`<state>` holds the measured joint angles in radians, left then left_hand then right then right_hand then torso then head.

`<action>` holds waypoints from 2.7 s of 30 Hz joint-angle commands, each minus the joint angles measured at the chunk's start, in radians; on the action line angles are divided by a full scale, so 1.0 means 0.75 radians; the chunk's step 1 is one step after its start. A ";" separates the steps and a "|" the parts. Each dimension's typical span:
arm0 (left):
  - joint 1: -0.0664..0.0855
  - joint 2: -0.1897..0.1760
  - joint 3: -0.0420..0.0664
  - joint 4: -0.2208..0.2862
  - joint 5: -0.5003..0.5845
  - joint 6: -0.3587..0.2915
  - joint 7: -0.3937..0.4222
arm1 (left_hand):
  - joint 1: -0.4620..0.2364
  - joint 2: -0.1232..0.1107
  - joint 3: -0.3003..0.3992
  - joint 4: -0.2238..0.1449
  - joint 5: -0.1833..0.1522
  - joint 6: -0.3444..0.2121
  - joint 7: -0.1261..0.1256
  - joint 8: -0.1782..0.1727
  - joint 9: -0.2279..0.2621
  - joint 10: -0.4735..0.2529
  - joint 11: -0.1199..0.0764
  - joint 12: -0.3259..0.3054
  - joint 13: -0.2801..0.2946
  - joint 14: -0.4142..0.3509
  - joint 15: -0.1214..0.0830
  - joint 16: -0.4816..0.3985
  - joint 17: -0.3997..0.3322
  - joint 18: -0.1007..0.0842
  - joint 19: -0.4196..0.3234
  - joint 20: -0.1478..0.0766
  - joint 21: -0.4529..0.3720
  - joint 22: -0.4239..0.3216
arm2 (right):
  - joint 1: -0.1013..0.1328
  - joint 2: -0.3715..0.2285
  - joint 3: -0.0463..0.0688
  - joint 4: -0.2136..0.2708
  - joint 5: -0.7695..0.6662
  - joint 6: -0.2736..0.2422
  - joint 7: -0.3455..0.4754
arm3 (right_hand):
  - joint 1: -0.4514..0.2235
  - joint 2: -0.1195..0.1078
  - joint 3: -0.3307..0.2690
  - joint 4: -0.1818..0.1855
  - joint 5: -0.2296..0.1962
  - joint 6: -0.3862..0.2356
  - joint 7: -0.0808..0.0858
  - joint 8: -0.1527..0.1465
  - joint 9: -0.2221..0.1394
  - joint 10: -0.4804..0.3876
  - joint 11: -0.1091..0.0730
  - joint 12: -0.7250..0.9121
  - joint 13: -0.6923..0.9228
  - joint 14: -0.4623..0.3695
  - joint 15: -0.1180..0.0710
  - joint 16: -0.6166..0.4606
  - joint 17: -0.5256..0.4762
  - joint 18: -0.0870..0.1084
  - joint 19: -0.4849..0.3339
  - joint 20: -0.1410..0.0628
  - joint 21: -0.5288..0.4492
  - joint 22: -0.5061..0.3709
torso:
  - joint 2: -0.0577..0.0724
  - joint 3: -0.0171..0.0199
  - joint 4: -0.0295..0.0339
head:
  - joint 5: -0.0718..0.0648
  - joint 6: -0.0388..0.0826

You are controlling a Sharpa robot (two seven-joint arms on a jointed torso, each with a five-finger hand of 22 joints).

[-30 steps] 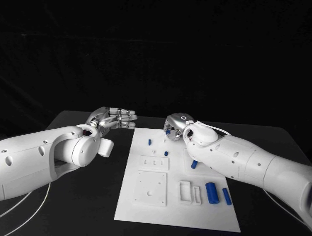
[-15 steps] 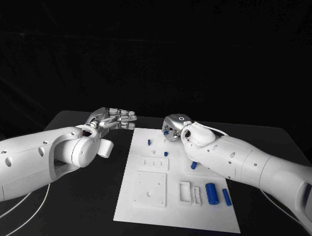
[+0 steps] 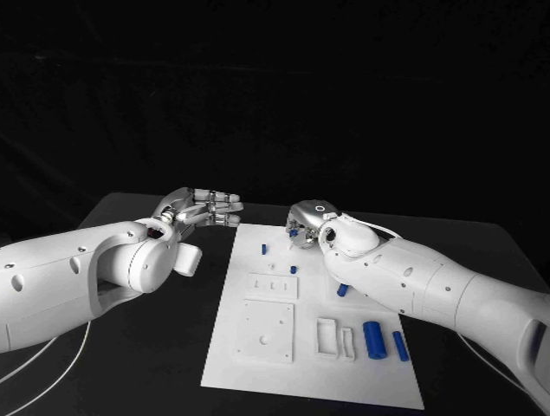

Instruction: Assemble the parts on the task board

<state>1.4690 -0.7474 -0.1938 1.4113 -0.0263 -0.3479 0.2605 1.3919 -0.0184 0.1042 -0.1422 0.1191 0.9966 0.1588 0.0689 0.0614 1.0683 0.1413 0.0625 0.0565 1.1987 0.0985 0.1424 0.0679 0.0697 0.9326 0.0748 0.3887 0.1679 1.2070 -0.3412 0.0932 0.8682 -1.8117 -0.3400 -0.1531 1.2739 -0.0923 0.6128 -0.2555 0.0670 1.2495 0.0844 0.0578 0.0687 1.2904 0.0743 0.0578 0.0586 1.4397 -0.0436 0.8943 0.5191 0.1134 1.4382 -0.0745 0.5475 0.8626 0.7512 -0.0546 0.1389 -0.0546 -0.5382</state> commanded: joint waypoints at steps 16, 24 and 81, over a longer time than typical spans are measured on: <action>0.008 -0.003 0.002 0.005 -0.007 0.026 0.002 | 0.002 0.005 -0.015 -0.002 -0.011 -0.013 0.000 -0.004 0.002 -0.023 0.005 -0.003 0.002 -0.012 0.003 0.005 0.001 -0.005 -0.001 0.010 0.010 -0.006 | -0.006 -0.060 -0.004 0.081 0.129 -0.132 0.030 | 0.189 -0.184 -0.595 0.502 0.075 -0.456 -0.037 0.002 -0.013 -0.624 0.081 -0.011 -0.012 -0.009 0.070 -0.034 -0.048 0.094 0.084 0.082 -0.169 -0.109 | -0.001 0.0025 -0.0067 | 0.006 0.001; 0.009 -0.015 0.001 0.009 -0.007 0.026 0.001 | 0.006 0.002 -0.016 -0.001 -0.011 -0.014 0.000 -0.003 0.002 -0.028 0.007 -0.003 0.002 -0.012 0.003 0.005 0.001 -0.004 0.000 0.011 0.009 -0.008 | -0.005 -0.199 0.054 0.226 0.166 -0.165 0.024 | 0.244 -0.206 -0.645 0.608 0.092 -0.455 -0.027 0.001 -0.013 -0.592 0.077 -0.008 -0.009 -0.007 0.065 -0.054 -0.059 0.094 0.090 0.078 -0.186 -0.140 | -0.002 0.0033 -0.0128 | 0.001 0.008; -0.003 -0.001 -0.008 -0.036 -0.022 0.056 -0.005 | 0.009 0.006 -0.012 -0.002 0.006 -0.021 0.003 -0.004 0.002 -0.035 0.008 -0.003 0.002 -0.012 0.003 0.004 0.001 -0.003 -0.004 0.011 0.019 -0.012 | -0.025 -0.359 0.158 0.101 0.394 0.268 0.110 | 0.047 -0.041 -0.705 0.262 0.360 -0.305 0.039 0.007 0.001 0.001 -0.087 1.497 1.574 0.006 -0.025 0.242 0.713 -0.007 0.066 -0.012 0.272 0.483 | -0.004 0.0172 -0.0410 | -0.030 -0.004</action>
<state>1.4664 -0.7501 -0.2003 1.3834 -0.0390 -0.3218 0.2522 1.3960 -0.0143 0.0991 -0.1428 0.1198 0.9875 0.1639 0.0689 0.0616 1.0471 0.1487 0.0625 0.0565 1.1952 0.1019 0.1424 0.0678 0.0696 0.9290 0.0784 0.3965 0.1601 1.1896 -0.6121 0.2113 0.9459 -1.5182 -0.1564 -0.0872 1.3108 -0.1339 0.0798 -0.0587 0.3331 1.0241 0.1126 0.0639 0.0690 1.2922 0.0089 1.1845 1.2378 1.4399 -0.0625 1.0803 1.0522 0.0920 1.4666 -0.0926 0.7571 1.2238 0.7482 -0.0420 0.1086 -0.0776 -0.5390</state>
